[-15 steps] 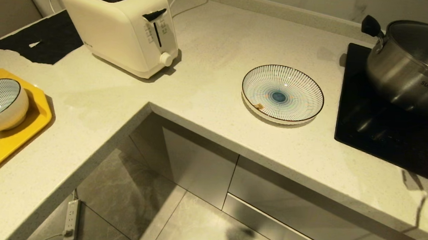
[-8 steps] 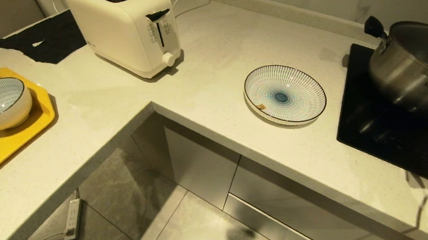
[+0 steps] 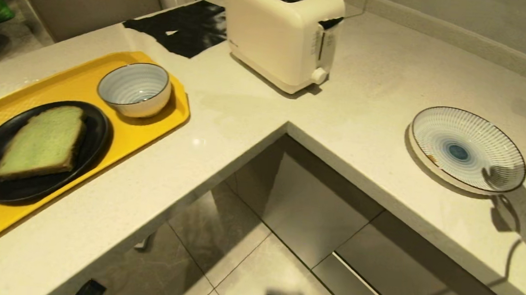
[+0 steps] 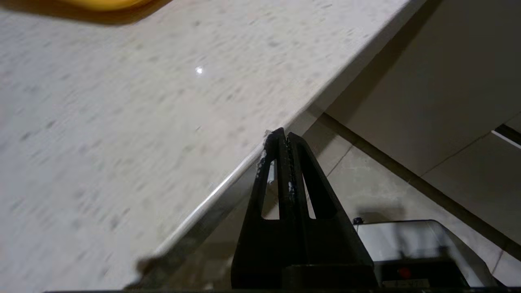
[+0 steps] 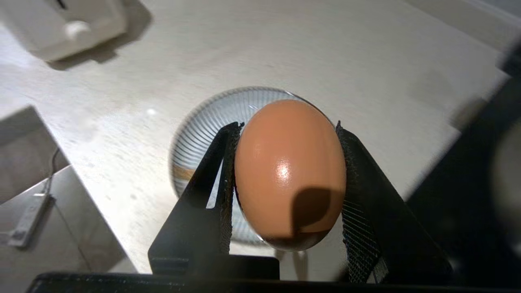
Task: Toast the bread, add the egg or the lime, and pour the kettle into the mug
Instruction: Put the egg in the bowl
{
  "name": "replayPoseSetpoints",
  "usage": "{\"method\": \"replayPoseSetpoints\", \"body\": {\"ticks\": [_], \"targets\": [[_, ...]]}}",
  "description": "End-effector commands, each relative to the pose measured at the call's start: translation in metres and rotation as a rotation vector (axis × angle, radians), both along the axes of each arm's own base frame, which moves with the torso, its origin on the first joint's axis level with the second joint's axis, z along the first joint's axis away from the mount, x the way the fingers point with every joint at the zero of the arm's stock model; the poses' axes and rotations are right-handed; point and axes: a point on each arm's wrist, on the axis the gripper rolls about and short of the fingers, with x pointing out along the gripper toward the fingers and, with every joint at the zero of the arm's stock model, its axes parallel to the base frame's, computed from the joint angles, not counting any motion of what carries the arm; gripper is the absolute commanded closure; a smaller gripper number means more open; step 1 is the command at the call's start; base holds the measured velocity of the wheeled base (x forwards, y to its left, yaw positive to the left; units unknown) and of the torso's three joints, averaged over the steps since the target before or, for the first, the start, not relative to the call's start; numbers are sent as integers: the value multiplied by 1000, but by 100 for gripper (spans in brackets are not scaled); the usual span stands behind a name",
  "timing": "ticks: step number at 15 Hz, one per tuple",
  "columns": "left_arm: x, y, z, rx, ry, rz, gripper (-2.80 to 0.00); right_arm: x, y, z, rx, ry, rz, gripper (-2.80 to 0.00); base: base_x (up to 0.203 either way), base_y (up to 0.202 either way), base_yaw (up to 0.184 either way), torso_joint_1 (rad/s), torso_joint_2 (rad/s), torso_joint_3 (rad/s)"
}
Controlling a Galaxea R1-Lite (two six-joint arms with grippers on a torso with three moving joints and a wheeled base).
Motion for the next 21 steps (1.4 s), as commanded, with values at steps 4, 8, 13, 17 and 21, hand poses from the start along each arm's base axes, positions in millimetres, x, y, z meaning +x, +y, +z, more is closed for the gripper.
{"method": "replayPoseSetpoints", "body": {"ticks": [4,8,13,17,21], "targets": [[0,0,0,0,1,5,0,0,0,-2,-2,5,0,0,0,-7,170,1,0,4],[0,0,0,0,1,5,0,-1,0,0,-3,0,0,0,0,-9,172,2,2,2],[0,0,0,0,1,5,0,0,0,0,-3,0,0,0,-1,-7,173,2,5,4],[0,0,0,0,0,5,0,2,0,-1,-3,7,1,0,0,-9,172,5,5,1],[0,0,0,0,1,5,0,6,2,-1,-7,17,52,0,0,-7,130,2,1,2]]}}
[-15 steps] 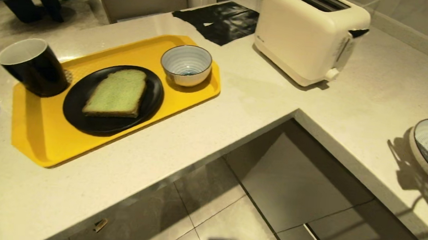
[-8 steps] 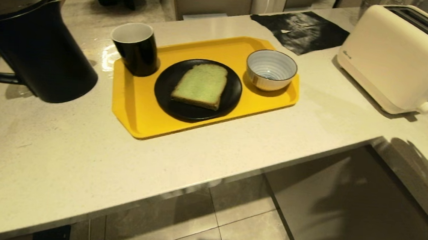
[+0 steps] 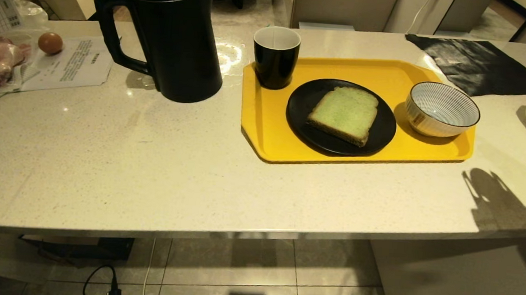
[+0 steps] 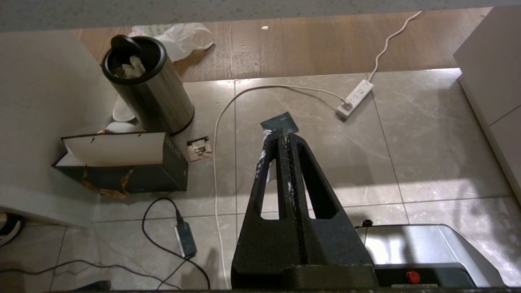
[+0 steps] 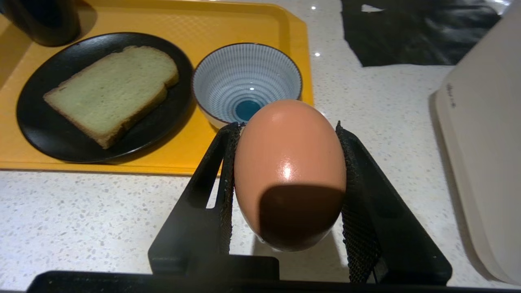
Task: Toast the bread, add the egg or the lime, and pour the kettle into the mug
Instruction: Put the egg in the bowl
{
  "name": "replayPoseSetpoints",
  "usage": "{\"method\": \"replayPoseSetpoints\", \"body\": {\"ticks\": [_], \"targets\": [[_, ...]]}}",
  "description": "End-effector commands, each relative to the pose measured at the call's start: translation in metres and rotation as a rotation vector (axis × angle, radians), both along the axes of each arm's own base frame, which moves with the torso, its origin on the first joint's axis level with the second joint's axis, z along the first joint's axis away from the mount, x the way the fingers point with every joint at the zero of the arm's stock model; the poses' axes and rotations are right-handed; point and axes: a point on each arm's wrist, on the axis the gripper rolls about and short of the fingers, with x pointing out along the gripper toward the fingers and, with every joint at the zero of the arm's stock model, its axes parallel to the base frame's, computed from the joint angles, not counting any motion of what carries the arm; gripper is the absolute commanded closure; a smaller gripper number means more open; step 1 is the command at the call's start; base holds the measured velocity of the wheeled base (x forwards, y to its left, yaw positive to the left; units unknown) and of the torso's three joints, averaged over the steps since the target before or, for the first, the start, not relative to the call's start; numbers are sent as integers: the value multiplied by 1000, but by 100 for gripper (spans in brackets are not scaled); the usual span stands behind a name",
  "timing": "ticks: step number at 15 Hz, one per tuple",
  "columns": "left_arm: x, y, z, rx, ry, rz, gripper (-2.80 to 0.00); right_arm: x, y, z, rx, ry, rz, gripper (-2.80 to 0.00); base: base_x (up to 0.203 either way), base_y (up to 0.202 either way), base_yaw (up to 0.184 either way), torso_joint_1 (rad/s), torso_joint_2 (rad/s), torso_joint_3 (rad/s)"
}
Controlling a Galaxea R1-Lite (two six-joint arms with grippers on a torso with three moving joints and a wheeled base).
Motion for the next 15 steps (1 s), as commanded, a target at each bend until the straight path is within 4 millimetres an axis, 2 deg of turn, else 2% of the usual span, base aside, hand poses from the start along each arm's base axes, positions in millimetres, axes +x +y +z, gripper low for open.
{"method": "replayPoseSetpoints", "body": {"ticks": [1,6,11,13,15], "targets": [[0,0,0,0,0,0,0,8,2,1,-3,13,37,0,0,0,0,0,0,0],[0,0,0,0,0,0,0,52,15,12,-6,16,126,0,0,0,0,0,0,0],[0,0,0,0,0,0,0,115,42,8,-5,-10,206,0,0,0,0,0,0,0],[0,0,0,0,0,0,0,126,54,6,-1,-21,237,0,0,0,0,0,0,0],[0,0,0,0,0,0,0,134,58,0,8,2,243,0,0,0,0,0,0,0]]}}
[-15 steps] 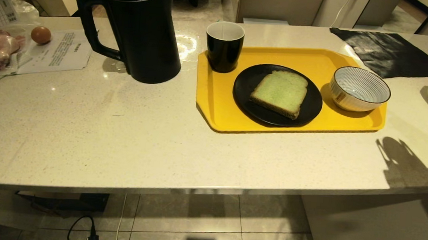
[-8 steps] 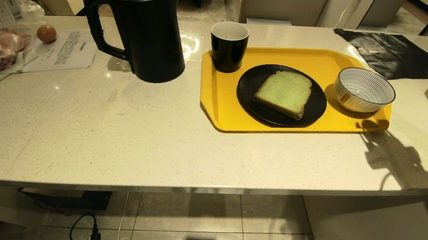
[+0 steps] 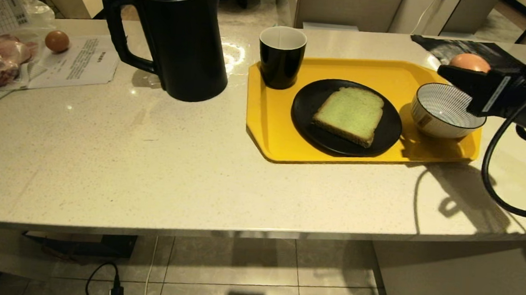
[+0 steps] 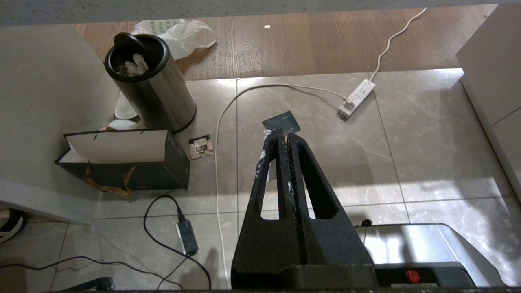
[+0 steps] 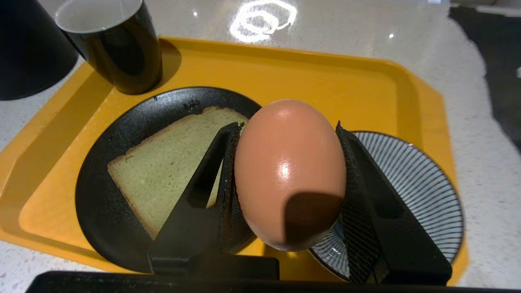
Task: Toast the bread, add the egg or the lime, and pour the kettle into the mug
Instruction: Put the egg in the bowl
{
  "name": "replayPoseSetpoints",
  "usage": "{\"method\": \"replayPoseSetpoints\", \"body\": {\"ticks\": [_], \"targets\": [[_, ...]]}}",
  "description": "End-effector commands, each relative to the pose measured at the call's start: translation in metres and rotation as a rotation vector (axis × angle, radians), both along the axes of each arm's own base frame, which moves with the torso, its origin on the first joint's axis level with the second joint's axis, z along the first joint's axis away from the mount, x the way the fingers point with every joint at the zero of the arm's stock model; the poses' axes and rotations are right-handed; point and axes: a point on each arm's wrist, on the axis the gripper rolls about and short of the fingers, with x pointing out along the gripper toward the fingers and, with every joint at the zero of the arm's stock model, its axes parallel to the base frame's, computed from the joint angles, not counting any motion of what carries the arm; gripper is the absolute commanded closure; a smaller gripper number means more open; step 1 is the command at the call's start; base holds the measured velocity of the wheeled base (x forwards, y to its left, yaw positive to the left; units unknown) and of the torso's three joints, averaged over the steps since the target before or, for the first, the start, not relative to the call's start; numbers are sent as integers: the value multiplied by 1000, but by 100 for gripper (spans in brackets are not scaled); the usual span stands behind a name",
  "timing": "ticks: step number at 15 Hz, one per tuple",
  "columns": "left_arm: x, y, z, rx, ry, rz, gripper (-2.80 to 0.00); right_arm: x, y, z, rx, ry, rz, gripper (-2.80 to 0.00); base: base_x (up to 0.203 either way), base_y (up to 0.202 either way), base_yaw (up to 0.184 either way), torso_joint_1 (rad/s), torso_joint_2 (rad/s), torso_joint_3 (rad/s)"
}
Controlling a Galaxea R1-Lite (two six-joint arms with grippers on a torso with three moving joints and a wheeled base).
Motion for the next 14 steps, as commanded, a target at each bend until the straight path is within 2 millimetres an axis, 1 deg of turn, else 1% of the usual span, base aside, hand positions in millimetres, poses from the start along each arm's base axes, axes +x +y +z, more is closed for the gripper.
{"method": "replayPoseSetpoints", "body": {"ticks": [1,3,6,11,14], "targets": [[0,0,0,0,0,1,0,20,8,-12,-9,46,9,0,0,0,0,0,0,0],[0,0,0,0,1,1,0,28,8,-8,-9,32,-1,0,0,0,0,0,0,0],[0,0,0,0,1,1,0,36,6,-9,-16,34,-39,0,0,0,0,0,0,0],[0,0,0,0,1,1,0,42,0,-17,-67,56,-116,0,0,0,0,0,0,0],[0,0,0,0,1,2,0,45,-3,-17,-123,46,-167,0,0,0,0,0,0,0]]}}
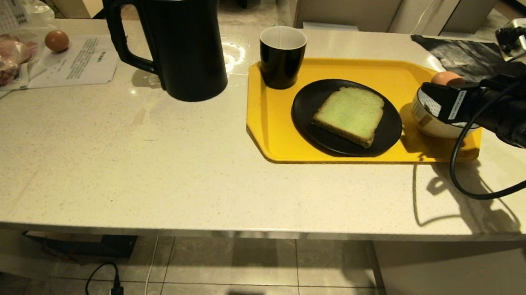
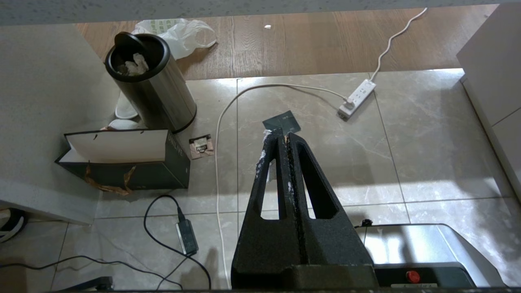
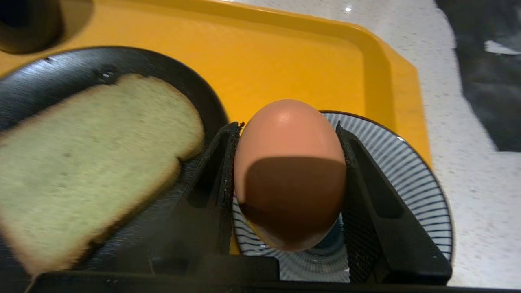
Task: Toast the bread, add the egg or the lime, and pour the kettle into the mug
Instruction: Put the egg in the bowl
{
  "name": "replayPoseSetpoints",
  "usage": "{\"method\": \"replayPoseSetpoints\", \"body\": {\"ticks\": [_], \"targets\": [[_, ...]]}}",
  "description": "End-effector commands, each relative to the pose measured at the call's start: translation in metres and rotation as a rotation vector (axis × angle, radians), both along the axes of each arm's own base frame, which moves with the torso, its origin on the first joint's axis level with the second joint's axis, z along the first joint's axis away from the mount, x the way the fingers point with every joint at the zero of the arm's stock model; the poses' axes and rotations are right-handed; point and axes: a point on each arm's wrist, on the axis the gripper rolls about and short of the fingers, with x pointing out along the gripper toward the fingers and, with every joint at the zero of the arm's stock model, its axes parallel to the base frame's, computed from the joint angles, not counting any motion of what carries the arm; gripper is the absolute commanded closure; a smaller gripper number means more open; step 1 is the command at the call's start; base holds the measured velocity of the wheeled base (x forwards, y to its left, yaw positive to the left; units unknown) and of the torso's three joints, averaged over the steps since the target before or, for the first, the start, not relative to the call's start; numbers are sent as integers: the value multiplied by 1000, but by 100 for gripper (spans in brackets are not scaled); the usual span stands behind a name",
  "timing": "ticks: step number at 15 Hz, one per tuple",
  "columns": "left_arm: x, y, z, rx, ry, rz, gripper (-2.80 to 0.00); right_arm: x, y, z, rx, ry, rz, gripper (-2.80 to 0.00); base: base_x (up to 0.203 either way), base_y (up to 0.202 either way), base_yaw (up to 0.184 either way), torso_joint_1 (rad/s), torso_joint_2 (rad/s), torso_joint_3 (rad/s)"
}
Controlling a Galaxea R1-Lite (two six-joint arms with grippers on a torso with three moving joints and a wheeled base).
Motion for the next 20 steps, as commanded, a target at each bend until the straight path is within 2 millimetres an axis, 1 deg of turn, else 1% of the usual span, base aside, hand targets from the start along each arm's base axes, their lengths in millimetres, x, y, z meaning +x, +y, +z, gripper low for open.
{"method": "replayPoseSetpoints", "body": {"ticks": [1,4,10,11,17,20], "targets": [[0,0,0,0,1,0,0,2,-1,1,-6,-6,-24,0,0,0,0,0,0,0],[0,0,0,0,-1,0,0,3,-7,0,-10,0,-47,0,0,0,0,0,0,0],[0,0,0,0,1,0,0,8,-8,-14,-22,54,-51,0,0,0,0,0,0,0],[0,0,0,0,0,0,0,8,-7,-14,-22,55,-51,-280,0,0,0,0,0,0],[0,0,0,0,0,0,0,8,-7,-9,-12,36,-51,-280,0,0,0,0,0,0],[0,0,0,0,1,0,0,-1,-10,4,11,-5,-63,-280,0,0,0,0,0,0]]}}
